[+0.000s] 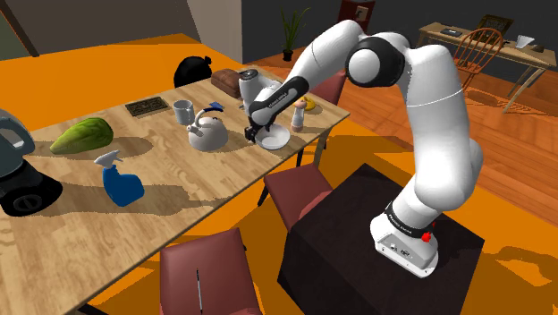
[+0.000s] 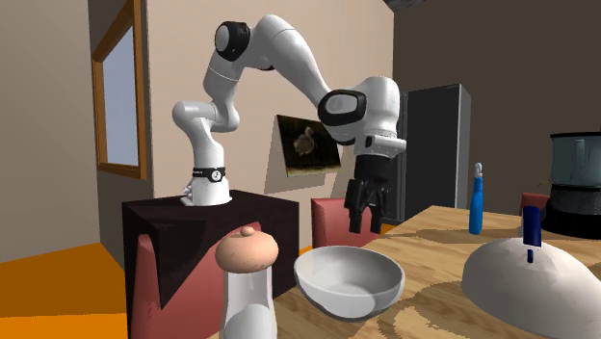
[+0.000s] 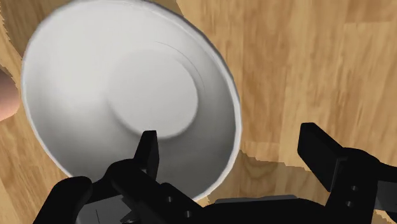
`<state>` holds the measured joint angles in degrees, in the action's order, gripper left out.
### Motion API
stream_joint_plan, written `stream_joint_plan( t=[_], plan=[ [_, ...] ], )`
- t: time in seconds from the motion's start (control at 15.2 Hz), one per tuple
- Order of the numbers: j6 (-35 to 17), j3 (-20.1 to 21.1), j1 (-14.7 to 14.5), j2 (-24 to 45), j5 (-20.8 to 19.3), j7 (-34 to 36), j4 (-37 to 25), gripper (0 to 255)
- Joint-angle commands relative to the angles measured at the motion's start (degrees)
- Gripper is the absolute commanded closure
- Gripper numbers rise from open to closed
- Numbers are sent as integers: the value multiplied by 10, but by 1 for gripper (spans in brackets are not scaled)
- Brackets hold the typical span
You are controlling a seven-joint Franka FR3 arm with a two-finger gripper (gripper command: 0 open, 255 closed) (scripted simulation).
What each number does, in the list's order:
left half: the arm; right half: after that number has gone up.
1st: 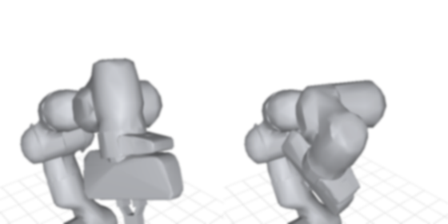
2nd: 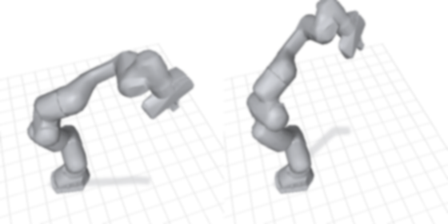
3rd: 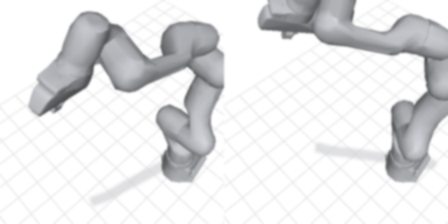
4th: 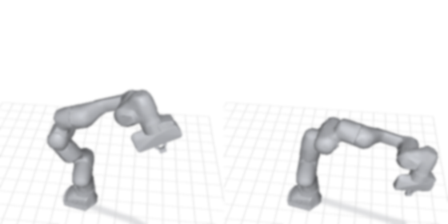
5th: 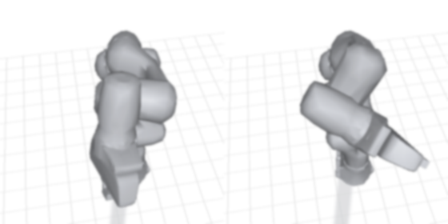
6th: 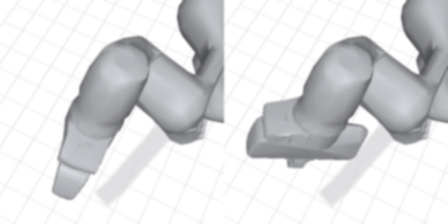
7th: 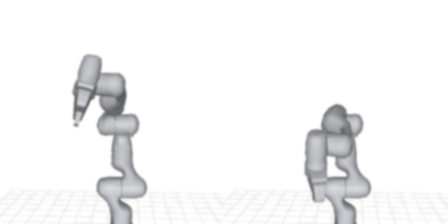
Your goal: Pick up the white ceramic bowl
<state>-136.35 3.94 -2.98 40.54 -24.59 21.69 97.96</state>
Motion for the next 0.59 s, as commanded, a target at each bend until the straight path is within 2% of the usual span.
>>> stream_joint_plan(
  t=[0.0, 0.53],
  plan=[
    [-4, -3, -3, 23, -3, 3, -18, 0],
    [-30, -10, -7, 63, -11, 14, -32, 0]
  ],
)
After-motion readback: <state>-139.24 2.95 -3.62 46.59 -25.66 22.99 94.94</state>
